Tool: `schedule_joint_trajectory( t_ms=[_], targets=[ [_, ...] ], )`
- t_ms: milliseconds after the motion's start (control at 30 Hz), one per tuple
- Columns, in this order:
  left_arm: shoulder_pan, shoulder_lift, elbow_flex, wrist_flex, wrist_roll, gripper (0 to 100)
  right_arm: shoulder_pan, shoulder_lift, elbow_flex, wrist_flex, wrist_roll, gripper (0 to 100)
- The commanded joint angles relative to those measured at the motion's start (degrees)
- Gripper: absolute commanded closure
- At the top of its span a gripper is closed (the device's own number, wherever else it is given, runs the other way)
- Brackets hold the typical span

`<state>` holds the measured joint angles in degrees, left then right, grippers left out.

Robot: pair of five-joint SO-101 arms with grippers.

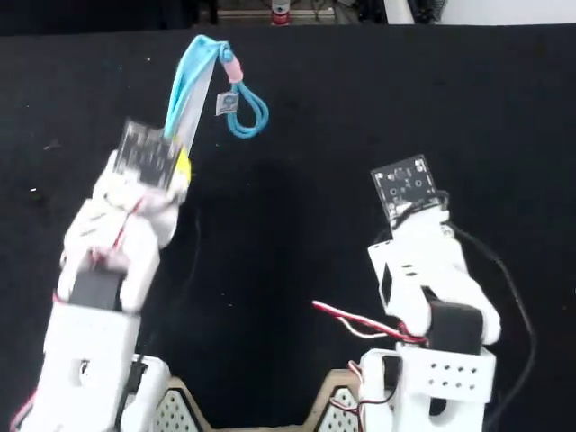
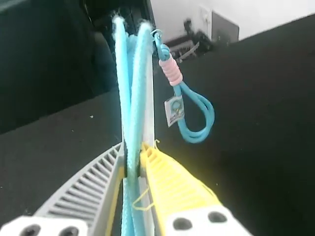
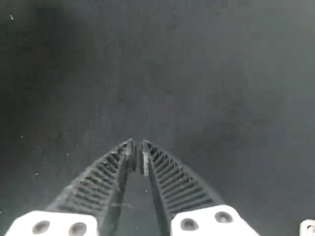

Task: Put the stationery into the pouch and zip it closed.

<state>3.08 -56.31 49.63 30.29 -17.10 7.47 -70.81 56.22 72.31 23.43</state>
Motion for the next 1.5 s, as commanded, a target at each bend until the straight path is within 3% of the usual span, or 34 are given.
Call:
schedule_joint_trajectory(
  t_ms=[0, 233, 433, 667, 900, 1000, 1100, 1467],
  targets=[
    [-0.40, 11.78, -15.96, -1.76, -0.26, 97, 0.79, -0.48, 3.12, -3.69, -0.53, 98.7],
    [4.26, 24.18, -23.69, 9.67, -0.18, 96, 0.62, -0.48, 7.43, -4.48, -0.53, 98.3],
    [11.30, 24.88, -23.69, 14.86, -0.18, 78, 0.53, -0.48, 7.52, -4.22, -0.53, 98.3],
    [12.00, 24.70, -23.87, 16.62, -0.18, 78, 0.53, -0.31, 7.52, -4.04, -0.53, 98.3],
    [11.91, 20.92, -29.32, 33.49, -0.62, 78, 0.44, -0.48, 7.52, -4.40, -0.53, 98.5],
    [8.22, 17.85, -25.80, 38.59, -0.44, 82, 0.44, -0.48, 7.60, -4.40, -0.53, 98.7],
    [4.53, 12.92, -17.19, 38.68, -0.62, 97, 0.35, -0.57, 7.96, -5.01, -0.53, 98.7],
    [-15.34, -17.32, 16.75, 27.78, -1.14, 97, -5.01, -0.57, 23.52, -17.93, -0.62, 98.7]
  ],
)
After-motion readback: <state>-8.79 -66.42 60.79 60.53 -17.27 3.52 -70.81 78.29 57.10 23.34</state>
